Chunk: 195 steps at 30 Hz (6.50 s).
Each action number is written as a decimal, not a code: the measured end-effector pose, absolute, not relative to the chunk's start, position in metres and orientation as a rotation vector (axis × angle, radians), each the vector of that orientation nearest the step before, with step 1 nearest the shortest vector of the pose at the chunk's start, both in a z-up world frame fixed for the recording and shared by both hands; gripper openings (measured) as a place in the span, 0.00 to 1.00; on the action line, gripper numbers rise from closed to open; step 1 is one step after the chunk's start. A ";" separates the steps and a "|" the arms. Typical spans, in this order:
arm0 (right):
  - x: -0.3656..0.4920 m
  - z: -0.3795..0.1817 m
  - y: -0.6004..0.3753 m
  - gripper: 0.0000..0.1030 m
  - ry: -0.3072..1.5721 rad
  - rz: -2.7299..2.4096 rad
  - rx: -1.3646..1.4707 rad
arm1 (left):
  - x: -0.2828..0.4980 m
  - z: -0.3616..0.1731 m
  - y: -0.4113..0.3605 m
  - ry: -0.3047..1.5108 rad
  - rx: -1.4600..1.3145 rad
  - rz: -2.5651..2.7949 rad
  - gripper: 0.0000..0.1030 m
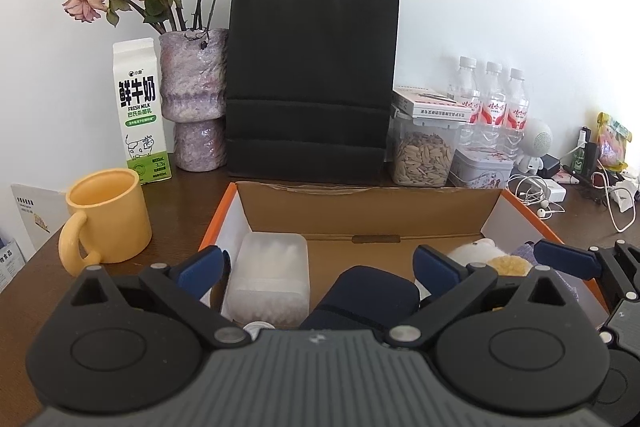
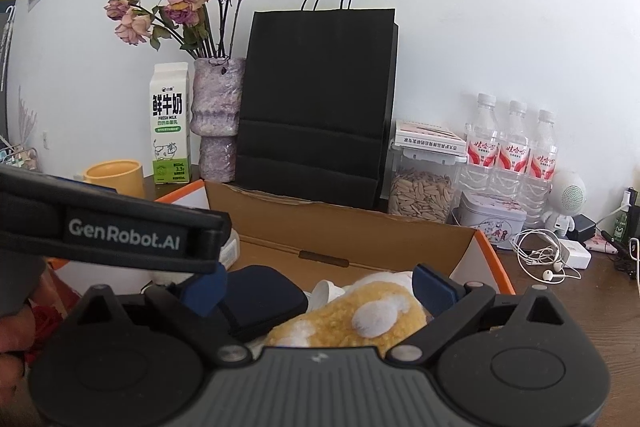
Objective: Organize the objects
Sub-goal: 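Open both grippers to drop the caps into the box, then withdraw both grippers from the box toward the rose and remaining cap, then grasp the white cap with the right gripper while the left gripper grasps the red rose, then carry the cap and rose into the box and open both grippers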
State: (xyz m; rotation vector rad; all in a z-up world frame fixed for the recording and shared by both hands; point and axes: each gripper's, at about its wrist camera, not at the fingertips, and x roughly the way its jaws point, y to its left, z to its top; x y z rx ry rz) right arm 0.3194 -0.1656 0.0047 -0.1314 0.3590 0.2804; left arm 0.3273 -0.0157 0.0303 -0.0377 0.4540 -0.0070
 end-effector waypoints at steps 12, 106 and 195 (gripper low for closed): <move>0.263 0.001 -0.170 0.96 0.360 0.293 -0.154 | 0.270 0.029 -0.007 0.462 -0.064 0.023 1.00; 0.251 -0.045 -0.258 0.87 0.635 0.125 -0.099 | 0.250 -0.017 0.048 0.643 0.033 0.057 1.00; 0.354 0.010 -0.182 0.86 0.430 0.266 -0.105 | 0.370 0.019 0.010 0.563 -0.006 -0.001 1.00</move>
